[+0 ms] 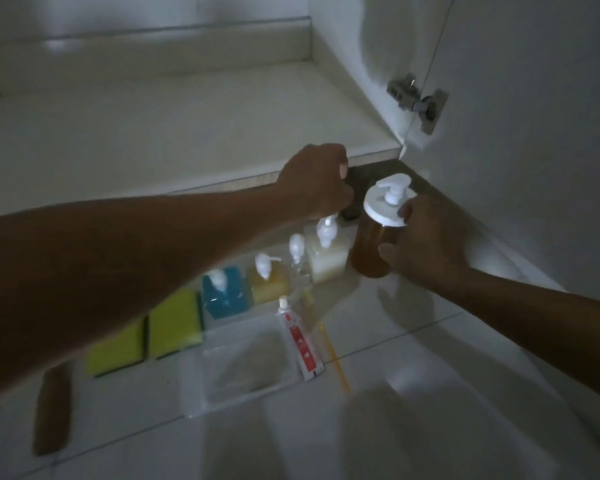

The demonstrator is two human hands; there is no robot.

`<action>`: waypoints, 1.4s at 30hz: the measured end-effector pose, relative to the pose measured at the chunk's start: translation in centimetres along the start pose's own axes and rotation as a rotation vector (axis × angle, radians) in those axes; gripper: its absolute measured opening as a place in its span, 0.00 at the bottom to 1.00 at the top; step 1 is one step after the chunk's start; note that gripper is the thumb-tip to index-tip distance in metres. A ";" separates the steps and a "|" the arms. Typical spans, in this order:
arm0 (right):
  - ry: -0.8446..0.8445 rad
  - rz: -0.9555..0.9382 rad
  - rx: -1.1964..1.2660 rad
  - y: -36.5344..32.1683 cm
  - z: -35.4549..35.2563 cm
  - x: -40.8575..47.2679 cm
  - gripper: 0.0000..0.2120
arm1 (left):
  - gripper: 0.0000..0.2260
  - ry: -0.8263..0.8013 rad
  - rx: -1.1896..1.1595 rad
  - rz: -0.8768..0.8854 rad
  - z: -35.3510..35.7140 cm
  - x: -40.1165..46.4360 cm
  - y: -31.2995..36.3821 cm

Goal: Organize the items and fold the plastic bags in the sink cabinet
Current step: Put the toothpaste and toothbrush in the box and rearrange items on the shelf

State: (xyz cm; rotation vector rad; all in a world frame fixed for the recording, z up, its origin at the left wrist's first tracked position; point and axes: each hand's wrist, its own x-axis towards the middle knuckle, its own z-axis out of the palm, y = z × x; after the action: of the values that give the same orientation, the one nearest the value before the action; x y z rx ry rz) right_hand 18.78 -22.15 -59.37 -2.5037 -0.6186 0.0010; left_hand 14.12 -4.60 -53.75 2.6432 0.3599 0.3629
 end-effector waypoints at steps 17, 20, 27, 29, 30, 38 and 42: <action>-0.581 -0.135 -0.234 1.9 13.8 -5.3 0.09 | 0.13 -0.419 0.254 -0.206 8.8 -12.1 -10.1; -0.601 -0.132 -0.255 2.4 13.5 -5.0 0.08 | 0.15 -0.396 0.305 -0.261 10.0 -10.6 -9.8; -0.649 -0.024 -0.197 4.7 10.7 -4.5 0.08 | 0.18 -0.426 0.472 -0.236 12.0 -9.5 -8.6; -0.661 0.008 -0.190 5.1 10.2 -4.6 0.08 | 0.17 -0.403 0.472 -0.225 12.4 -9.3 -8.5; -0.666 0.019 -0.191 5.3 10.0 -4.7 0.08 | 0.16 -0.388 0.456 -0.232 12.5 -9.3 -8.4; -0.669 0.012 -0.165 5.4 10.3 -4.9 0.09 | 0.15 -0.312 0.158 -0.253 11.9 -8.8 -8.3; -0.627 -0.088 -0.185 4.5 11.3 -4.9 0.09 | 0.20 -0.349 0.167 -0.270 11.0 -8.9 -8.9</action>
State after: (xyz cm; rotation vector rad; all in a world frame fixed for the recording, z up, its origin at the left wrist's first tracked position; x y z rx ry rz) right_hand 14.87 -21.77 -71.86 -2.6420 -1.0120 0.7491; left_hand 7.57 -3.91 -69.08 2.7005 0.6430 -0.2213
